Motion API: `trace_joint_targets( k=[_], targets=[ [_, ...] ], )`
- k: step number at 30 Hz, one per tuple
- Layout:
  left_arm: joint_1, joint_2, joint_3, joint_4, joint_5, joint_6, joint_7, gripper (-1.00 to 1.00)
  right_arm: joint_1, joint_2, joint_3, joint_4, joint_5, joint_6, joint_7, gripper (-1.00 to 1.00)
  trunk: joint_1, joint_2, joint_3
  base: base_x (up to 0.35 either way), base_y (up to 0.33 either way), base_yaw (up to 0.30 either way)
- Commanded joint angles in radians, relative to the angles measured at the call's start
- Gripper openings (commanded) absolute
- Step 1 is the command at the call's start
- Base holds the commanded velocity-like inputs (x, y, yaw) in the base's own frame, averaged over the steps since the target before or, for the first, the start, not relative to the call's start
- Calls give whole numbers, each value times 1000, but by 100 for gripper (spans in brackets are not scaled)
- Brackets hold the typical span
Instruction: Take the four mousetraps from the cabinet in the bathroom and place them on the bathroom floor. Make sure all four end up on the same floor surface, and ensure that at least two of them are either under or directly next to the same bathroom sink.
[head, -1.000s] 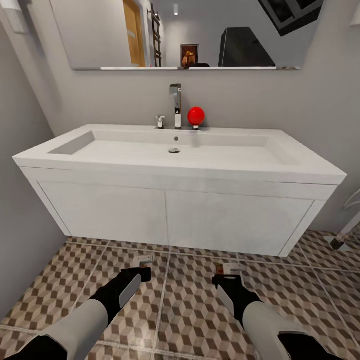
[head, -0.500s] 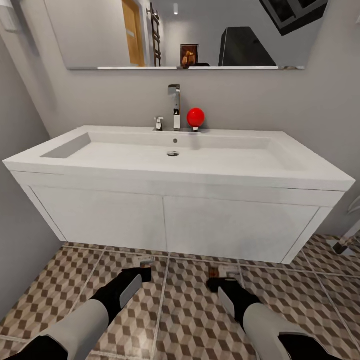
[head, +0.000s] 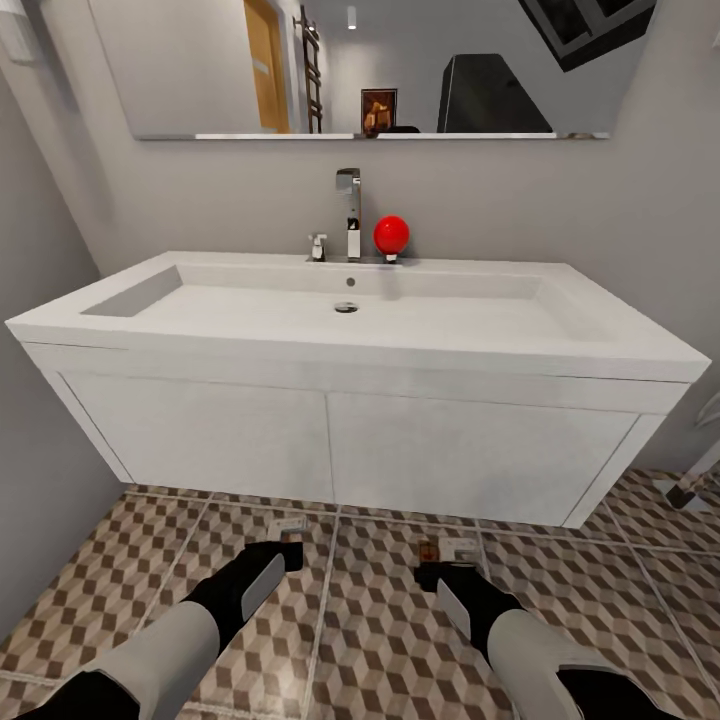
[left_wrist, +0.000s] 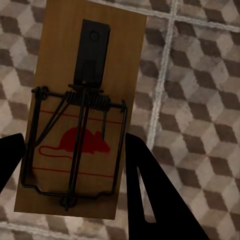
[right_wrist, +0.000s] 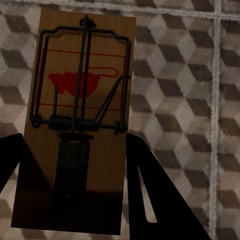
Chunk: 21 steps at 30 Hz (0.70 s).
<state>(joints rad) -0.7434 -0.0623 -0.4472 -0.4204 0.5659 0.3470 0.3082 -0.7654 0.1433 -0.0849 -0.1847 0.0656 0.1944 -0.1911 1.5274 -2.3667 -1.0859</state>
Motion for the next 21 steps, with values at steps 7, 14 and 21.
trace_joint_targets(
  k=[7,14,21],
  targets=[
    [-1,2,-8,-3,11,3,5,-100,0,1,-9,-2,5,4,-1,-100,0,0,-1,0,0,0],
    [-1,3,-7,-5,11,3,5,-100,0,2,-8,-2,5,3,-1,-100,0,0,-1,0,0,0],
    [-1,3,-8,5,10,1,4,-100,0,2,-8,-2,5,3,-1,-100,0,0,-1,0,0,0]
  ],
)
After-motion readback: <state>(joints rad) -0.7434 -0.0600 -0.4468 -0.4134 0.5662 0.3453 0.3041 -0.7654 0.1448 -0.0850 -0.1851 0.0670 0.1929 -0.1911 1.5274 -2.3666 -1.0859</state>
